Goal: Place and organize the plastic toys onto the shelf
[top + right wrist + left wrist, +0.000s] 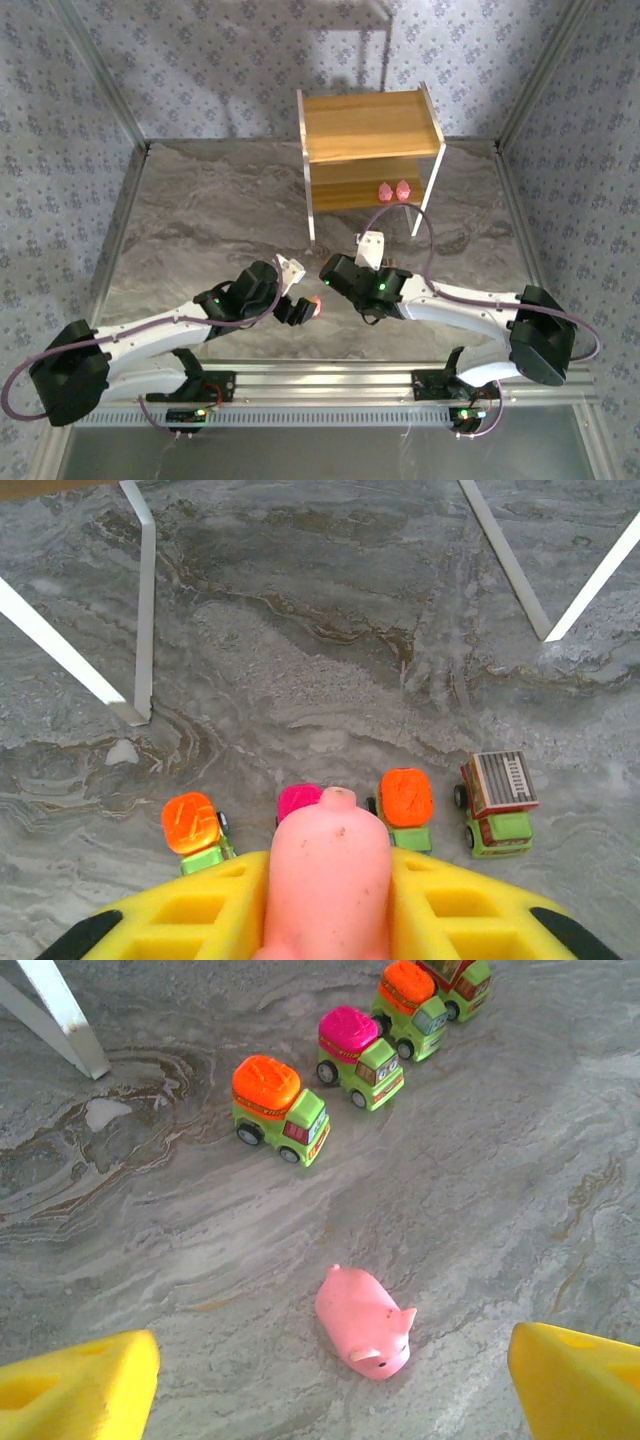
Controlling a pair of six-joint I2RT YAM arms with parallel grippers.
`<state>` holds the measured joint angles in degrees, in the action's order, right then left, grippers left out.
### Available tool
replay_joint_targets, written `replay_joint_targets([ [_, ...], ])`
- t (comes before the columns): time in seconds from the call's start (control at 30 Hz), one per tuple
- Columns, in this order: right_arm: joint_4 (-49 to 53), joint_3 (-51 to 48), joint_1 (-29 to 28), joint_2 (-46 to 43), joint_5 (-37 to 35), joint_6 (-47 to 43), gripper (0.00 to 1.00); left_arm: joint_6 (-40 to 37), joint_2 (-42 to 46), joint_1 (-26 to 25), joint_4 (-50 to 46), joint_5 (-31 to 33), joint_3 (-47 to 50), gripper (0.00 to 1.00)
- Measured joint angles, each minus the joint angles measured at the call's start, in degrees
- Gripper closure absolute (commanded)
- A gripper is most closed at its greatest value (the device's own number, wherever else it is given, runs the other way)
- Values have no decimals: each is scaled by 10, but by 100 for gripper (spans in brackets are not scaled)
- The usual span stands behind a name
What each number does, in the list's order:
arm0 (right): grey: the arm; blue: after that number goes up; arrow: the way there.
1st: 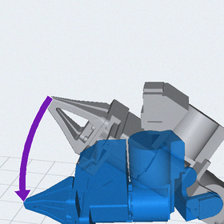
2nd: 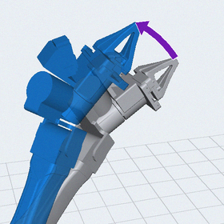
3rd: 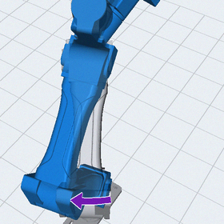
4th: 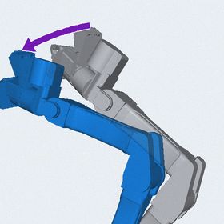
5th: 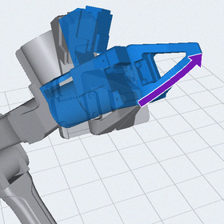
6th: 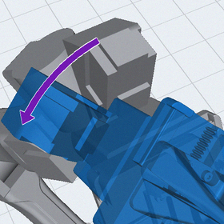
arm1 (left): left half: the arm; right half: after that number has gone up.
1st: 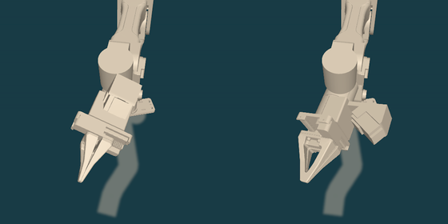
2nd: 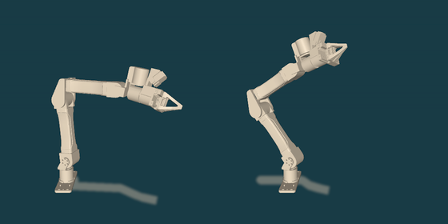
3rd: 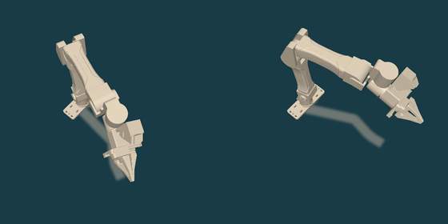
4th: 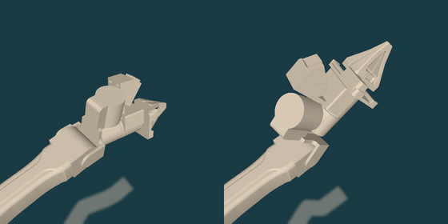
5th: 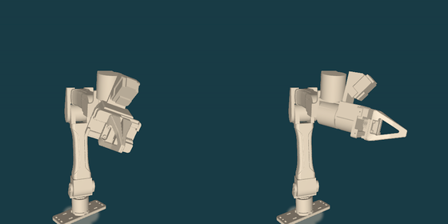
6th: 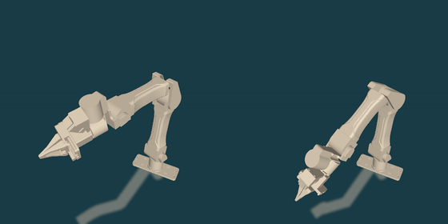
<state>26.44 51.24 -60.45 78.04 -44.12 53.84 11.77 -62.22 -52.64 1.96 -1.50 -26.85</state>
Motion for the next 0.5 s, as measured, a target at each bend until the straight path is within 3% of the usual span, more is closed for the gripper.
replay_joint_targets([
  [0.5, -40, 74, 101, 0, 65, -133, 68, 0, 0, 0, 9, -2, 0, 10],
])
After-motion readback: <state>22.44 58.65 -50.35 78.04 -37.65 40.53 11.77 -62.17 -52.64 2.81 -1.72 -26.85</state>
